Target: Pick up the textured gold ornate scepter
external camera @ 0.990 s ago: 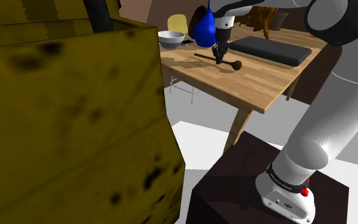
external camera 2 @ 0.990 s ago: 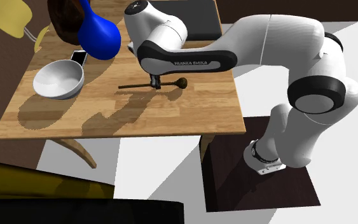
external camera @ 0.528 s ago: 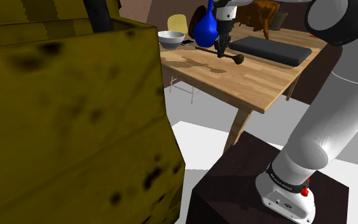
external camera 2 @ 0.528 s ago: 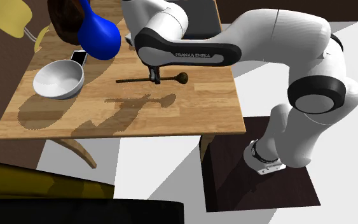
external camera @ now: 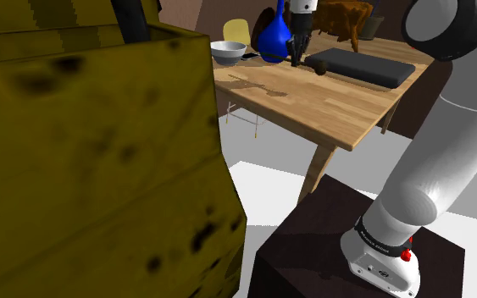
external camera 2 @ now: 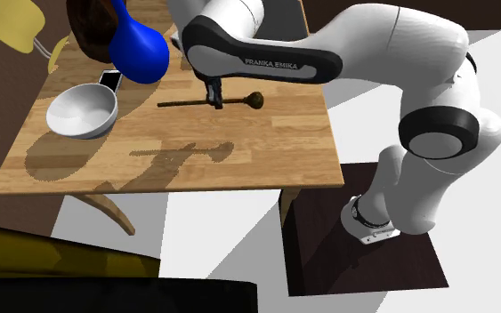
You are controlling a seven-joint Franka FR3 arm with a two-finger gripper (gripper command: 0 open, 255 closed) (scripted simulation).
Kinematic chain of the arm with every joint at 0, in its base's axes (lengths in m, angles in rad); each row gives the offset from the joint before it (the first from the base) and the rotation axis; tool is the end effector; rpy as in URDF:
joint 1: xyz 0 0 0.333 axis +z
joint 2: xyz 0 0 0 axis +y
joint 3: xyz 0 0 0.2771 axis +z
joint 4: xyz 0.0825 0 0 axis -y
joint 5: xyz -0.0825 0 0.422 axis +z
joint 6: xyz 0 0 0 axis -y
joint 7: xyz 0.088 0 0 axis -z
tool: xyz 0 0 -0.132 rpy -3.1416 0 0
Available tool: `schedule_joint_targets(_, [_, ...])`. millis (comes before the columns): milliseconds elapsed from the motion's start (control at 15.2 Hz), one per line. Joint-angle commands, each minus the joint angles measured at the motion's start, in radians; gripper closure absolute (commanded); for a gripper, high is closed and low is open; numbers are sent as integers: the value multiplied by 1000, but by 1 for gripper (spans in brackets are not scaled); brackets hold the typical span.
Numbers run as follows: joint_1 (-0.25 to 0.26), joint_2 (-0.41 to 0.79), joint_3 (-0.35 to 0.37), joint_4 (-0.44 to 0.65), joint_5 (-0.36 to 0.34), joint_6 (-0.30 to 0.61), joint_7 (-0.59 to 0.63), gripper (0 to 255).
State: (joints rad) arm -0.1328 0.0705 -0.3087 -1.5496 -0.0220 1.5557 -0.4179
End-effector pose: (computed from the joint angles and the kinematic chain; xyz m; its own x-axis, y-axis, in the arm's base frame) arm 0.5487 -0.2574 0.5299 0.9970 -0.0237 -0.0734 -0.0226 -0.9996 0.0149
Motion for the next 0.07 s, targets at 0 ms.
schedule_joint_targets(0, [-1, 3, -1, 11, 1, -9, -2, 255])
